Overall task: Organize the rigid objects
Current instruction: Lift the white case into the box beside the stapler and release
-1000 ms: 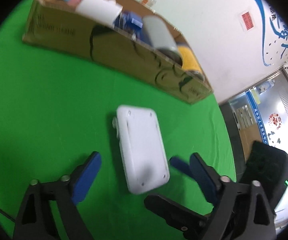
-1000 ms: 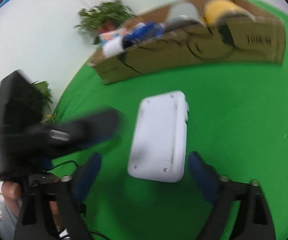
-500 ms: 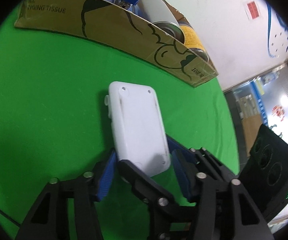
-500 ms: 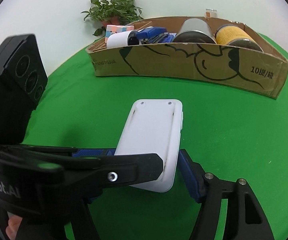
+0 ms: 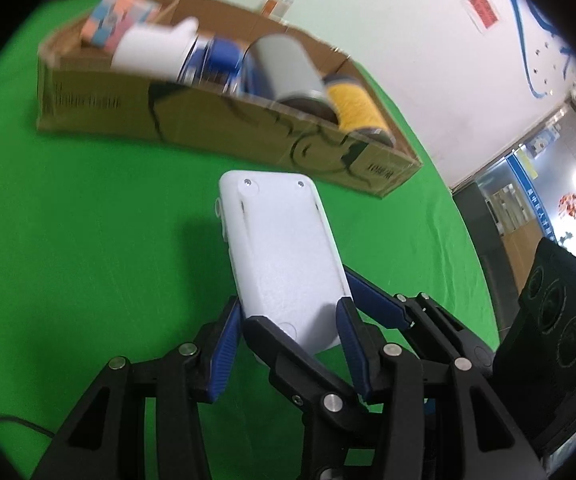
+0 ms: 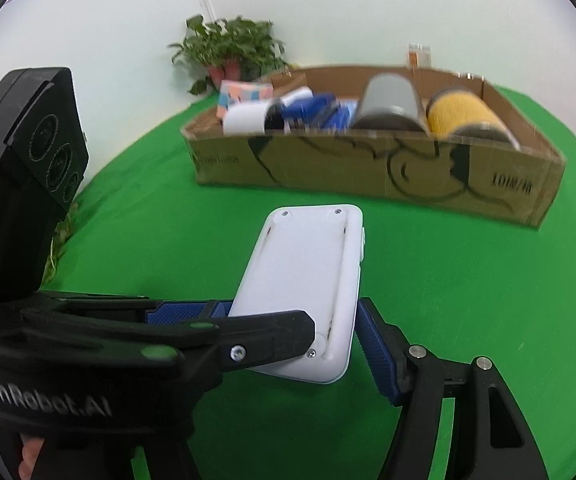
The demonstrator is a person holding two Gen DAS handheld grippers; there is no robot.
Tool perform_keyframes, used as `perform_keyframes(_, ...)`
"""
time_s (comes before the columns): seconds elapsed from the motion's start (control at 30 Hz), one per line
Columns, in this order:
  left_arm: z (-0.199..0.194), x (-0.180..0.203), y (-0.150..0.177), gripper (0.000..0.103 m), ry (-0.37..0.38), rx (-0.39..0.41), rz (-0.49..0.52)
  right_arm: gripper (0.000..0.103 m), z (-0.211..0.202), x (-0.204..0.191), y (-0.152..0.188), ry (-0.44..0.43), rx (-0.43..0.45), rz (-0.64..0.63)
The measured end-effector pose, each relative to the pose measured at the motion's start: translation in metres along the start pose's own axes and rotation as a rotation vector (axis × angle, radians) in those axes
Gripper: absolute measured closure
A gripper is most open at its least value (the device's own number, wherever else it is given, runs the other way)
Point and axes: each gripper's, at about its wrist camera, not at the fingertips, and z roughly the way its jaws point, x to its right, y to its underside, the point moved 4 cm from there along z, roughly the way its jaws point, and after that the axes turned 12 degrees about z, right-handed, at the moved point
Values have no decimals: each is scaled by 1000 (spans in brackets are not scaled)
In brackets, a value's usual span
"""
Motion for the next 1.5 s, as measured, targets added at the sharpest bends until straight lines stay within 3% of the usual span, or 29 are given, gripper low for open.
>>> perform_keyframes(0.5,-12,-4,-87,57,11,84,86,40,-13,-7,-85,47,150,-24)
perform_keyframes(0.67,-5,-10,-121,57,-15,38,109,41,-1,-7,-120,75,153,-22)
perform_keyframes(1.0,22,-31,-181,58,9,-35,103,41,41,9,-191,122,97,40)
perform_keyframes(1.27,46,-51,-192,58,34,-111,64,41,78,19,-204,155,4,117)
perform_keyframes(1.5,28,-57,-195,56,-43,-44,95,39,72,11,-196,145,19,82)
